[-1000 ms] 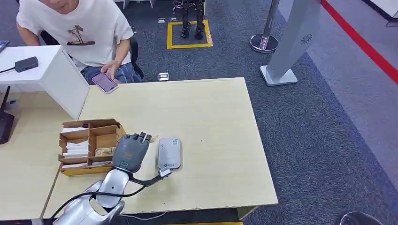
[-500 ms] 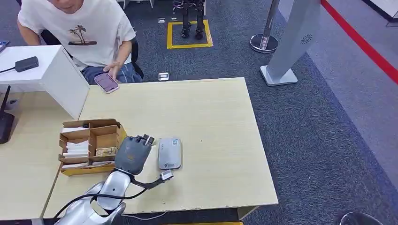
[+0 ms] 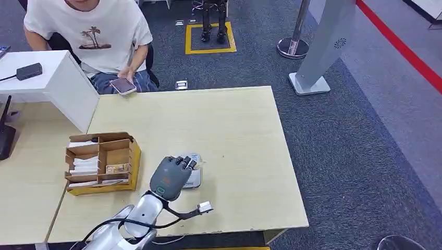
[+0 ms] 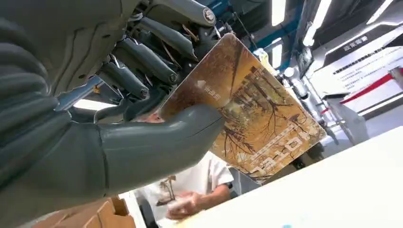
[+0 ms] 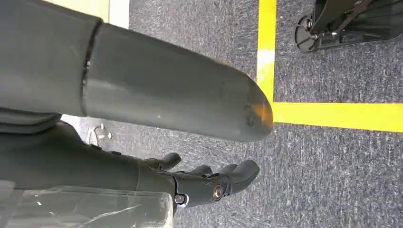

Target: Pass the card to the sensor for recognition and then transmit it.

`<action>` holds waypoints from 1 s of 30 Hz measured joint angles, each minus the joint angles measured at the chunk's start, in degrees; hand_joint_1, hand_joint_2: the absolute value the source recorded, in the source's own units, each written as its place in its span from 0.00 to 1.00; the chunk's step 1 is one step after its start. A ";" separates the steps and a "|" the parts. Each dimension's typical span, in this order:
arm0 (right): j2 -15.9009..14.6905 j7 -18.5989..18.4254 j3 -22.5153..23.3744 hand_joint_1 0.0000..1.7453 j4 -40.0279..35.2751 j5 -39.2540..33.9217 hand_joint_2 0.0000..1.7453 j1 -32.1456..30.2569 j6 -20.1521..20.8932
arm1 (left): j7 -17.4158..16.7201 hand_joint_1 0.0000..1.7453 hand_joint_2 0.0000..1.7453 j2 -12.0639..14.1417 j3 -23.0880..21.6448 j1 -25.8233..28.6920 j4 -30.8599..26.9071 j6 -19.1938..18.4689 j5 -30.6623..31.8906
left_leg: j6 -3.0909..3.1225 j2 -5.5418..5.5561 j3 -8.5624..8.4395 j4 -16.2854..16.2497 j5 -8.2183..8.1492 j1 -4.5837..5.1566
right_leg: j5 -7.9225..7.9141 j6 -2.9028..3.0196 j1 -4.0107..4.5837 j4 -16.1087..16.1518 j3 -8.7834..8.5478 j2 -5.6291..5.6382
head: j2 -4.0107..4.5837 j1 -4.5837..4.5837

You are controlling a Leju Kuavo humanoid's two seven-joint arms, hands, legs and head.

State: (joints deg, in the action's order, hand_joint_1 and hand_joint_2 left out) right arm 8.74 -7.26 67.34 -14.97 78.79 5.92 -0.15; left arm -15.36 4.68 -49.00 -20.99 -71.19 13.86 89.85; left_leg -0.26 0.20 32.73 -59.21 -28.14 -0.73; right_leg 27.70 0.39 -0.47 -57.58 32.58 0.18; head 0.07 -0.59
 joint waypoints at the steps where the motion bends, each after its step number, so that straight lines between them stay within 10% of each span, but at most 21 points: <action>1: 0.00 0.00 0.00 0.00 0.00 0.33 0.00 0.00 0.00 | 0.02 1.00 1.00 -0.31 0.00 0.11 0.26 0.02 0.00 | 0.00 0.00 0.00 0.00 0.00 0.00 | 0.00 0.00 0.00 0.00 0.00 0.00 | 0.00 0.00; 13: 0.00 0.00 0.00 0.00 0.00 0.42 0.00 -0.01 -0.02 | -0.26 1.00 1.00 -1.34 0.00 0.48 1.97 -0.22 0.00 | 0.00 0.00 0.00 0.00 0.00 0.00 | 0.00 0.00 0.00 0.00 0.00 0.00 | 0.00 0.00; 20: 0.00 -0.09 0.00 0.00 0.00 0.22 0.00 -0.03 -0.22 | -8.64 1.00 1.00 0.39 -0.50 0.22 2.08 -2.47 0.00 | 0.00 -0.01 -0.01 0.00 0.00 -0.01 | 0.00 0.00 0.01 0.00 0.00 0.01 | 0.00 0.00; 30: 0.00 -0.26 0.00 0.00 0.00 0.15 0.00 -0.02 -0.22 | -9.73 1.00 1.00 2.20 -1.51 0.02 1.94 -3.28 0.02 | 0.00 -0.01 0.00 0.00 0.00 0.00 | 0.00 0.00 0.00 0.00 0.00 0.01 | 0.00 0.00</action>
State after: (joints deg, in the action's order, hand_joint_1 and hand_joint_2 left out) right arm 8.74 -7.52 67.34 -14.97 78.95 5.90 -0.37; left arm -25.09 6.88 -50.51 -20.96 -69.24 10.58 89.88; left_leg -0.26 0.19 32.73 -59.21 -28.14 -0.73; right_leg 27.70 0.39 -0.47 -57.58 32.57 0.19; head 0.07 -0.59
